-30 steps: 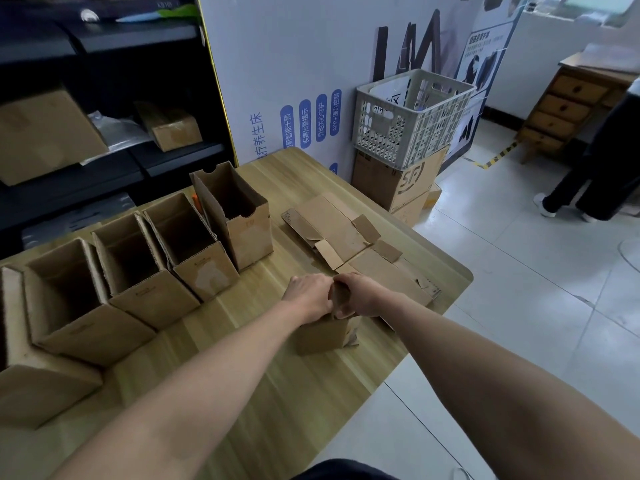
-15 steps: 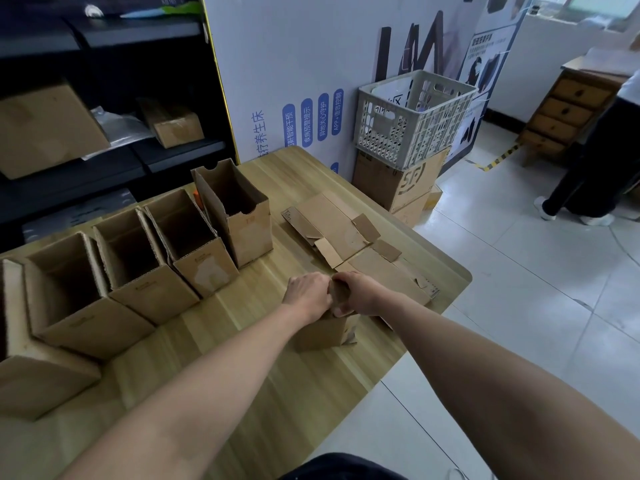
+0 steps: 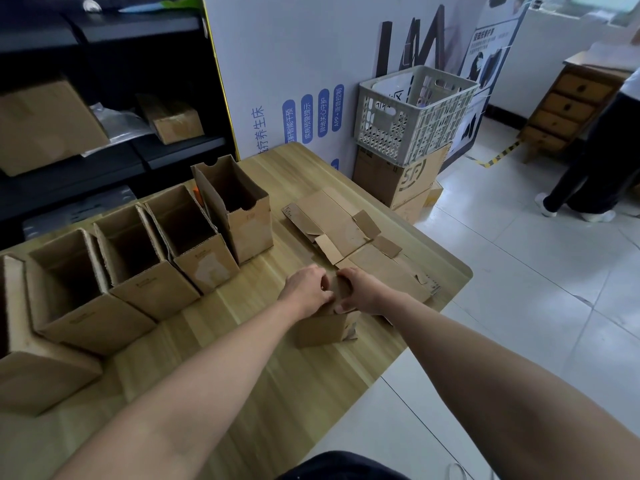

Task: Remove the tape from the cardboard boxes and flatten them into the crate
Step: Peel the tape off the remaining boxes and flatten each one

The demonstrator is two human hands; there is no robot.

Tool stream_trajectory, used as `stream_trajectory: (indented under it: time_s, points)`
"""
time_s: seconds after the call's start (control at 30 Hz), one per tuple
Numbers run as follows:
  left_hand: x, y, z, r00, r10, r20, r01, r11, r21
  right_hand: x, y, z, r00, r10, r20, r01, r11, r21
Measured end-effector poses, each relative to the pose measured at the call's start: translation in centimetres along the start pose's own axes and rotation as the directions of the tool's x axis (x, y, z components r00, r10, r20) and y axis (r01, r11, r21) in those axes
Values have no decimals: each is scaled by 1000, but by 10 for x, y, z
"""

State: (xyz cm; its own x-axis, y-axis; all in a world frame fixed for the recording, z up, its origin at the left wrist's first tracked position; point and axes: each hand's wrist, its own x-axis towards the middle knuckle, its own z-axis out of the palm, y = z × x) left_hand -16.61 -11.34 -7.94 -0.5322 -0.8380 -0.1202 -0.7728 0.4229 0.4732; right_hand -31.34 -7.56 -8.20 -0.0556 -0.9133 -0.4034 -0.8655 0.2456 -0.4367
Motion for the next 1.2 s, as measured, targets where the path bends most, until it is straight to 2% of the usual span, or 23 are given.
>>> stream_trajectory:
  time_s: [0.33, 0.63, 0.9, 1.2]
  points:
    - [2, -4, -1, 999, 40, 27, -40, 999, -8, -1, 1, 1, 1000, -5, -6, 5, 1000, 20]
    - [-2, -21, 4, 999, 46, 2, -44, 969, -243, 0, 1, 0, 1000, -12, 13, 11, 999, 34]
    - [4, -17, 3, 998, 13, 61, 0, 979, -202, 1, 1, 0, 999, -31, 8, 31, 999, -29]
    - [2, -20, 0, 995, 54, 87, -38, 983, -181, 0, 2, 2, 1000, -13, 5, 13, 1000, -4]
